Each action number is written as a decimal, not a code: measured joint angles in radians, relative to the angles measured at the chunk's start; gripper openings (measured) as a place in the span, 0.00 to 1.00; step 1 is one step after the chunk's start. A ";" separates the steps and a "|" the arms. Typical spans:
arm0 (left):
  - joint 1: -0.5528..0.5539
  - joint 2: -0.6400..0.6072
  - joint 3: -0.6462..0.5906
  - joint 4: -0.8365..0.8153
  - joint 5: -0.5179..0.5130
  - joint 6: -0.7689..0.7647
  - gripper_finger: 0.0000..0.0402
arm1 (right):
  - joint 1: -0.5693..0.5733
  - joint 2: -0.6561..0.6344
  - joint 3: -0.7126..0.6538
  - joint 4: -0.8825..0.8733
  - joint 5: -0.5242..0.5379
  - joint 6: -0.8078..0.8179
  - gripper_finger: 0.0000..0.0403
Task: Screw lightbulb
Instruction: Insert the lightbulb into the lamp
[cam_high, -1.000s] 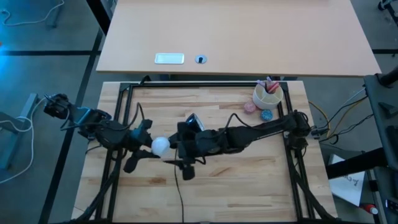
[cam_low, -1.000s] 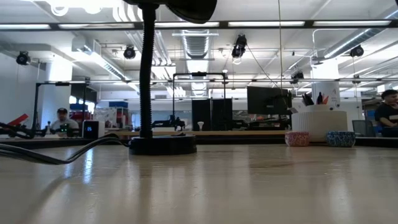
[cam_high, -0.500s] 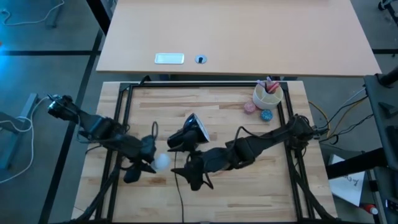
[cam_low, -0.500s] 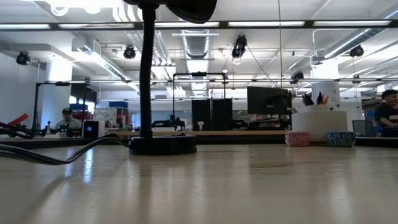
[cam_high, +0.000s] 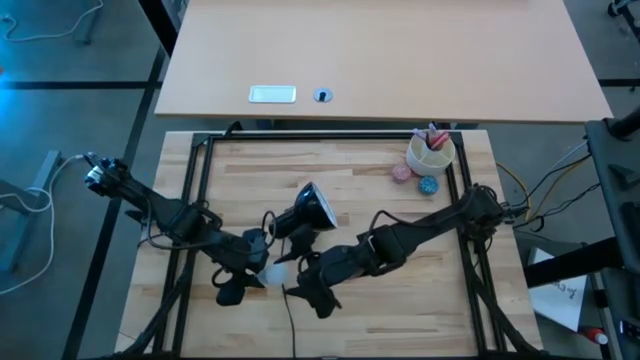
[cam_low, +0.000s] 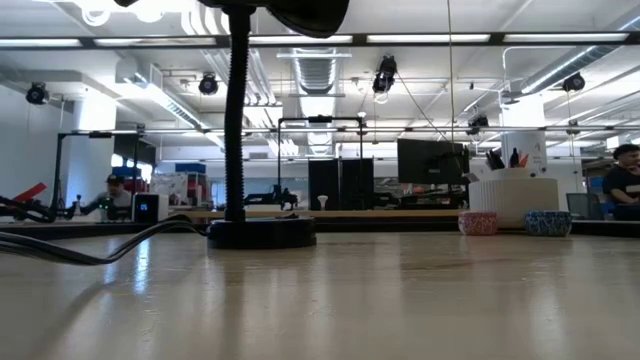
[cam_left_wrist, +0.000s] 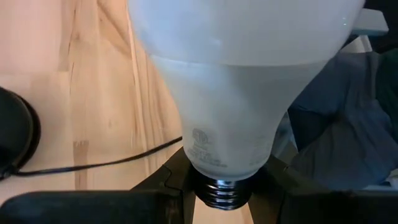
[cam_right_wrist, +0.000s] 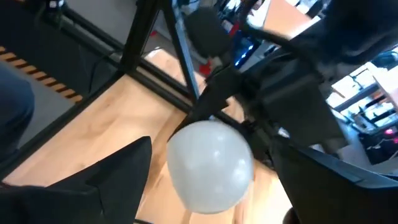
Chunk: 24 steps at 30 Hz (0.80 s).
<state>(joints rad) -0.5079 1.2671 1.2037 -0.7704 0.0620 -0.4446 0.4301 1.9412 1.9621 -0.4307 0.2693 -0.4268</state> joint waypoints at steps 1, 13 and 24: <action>0.000 0.000 0.000 0.007 0.000 0.006 0.23 | -0.002 0.004 -0.005 0.001 -0.009 0.000 0.79; 0.000 0.012 0.000 0.029 -0.013 0.021 0.23 | -0.025 0.006 -0.056 0.002 -0.043 -0.027 0.79; -0.002 0.087 0.000 0.041 -0.043 0.044 0.23 | -0.024 0.008 -0.074 -0.015 -0.120 -0.030 0.75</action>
<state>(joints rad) -0.5098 1.3544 1.2041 -0.7290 0.0186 -0.4007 0.4062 1.9495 1.8880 -0.4452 0.1491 -0.4571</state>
